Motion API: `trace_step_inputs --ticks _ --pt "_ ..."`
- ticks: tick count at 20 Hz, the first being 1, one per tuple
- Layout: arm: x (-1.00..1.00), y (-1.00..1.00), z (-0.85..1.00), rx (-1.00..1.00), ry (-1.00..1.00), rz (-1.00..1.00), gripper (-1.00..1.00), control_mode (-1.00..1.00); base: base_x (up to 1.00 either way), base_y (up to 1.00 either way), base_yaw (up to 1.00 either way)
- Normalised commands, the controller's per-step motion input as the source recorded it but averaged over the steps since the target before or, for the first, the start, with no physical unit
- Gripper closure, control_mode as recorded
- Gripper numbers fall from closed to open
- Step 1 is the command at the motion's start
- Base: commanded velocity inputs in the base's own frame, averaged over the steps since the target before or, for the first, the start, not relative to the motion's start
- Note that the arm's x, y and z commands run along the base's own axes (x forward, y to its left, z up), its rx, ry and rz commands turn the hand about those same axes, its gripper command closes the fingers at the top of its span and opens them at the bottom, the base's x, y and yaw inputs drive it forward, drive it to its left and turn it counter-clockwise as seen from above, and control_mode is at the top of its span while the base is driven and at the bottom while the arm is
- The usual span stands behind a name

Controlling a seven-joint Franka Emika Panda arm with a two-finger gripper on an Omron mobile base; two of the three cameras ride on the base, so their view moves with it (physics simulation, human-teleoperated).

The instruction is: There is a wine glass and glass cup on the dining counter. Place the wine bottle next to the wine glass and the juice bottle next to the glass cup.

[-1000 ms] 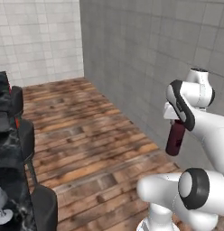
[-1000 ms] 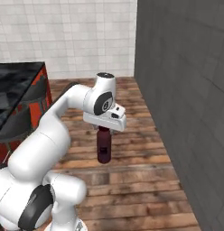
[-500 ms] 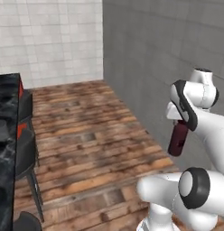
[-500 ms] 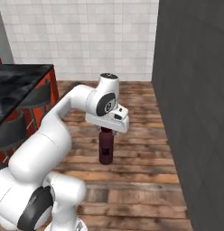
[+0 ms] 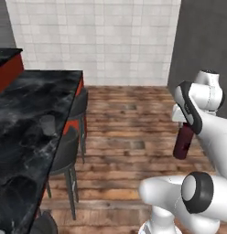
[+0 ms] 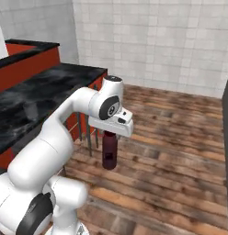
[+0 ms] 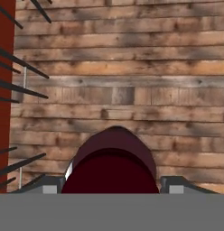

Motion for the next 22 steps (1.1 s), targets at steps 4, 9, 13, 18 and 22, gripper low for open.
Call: trace_step_inputs --ticks 4,9,13,18,22 --pt "0.00 0.00 0.00 0.00 0.00 0.00 1.00 1.00 0.64 -0.04 0.59" --pt "0.00 0.00 0.00 0.00 0.00 0.00 1.00 1.00 0.63 -0.03 0.61" --pt "0.00 0.00 0.00 0.00 0.00 0.00 1.00 1.00 0.57 -0.10 0.60" --pt "0.00 0.00 0.00 0.00 0.00 0.00 1.00 1.00 0.51 -0.11 0.61" --pt "0.00 0.00 0.00 0.00 0.00 0.00 1.00 1.00 0.54 -0.09 0.52"
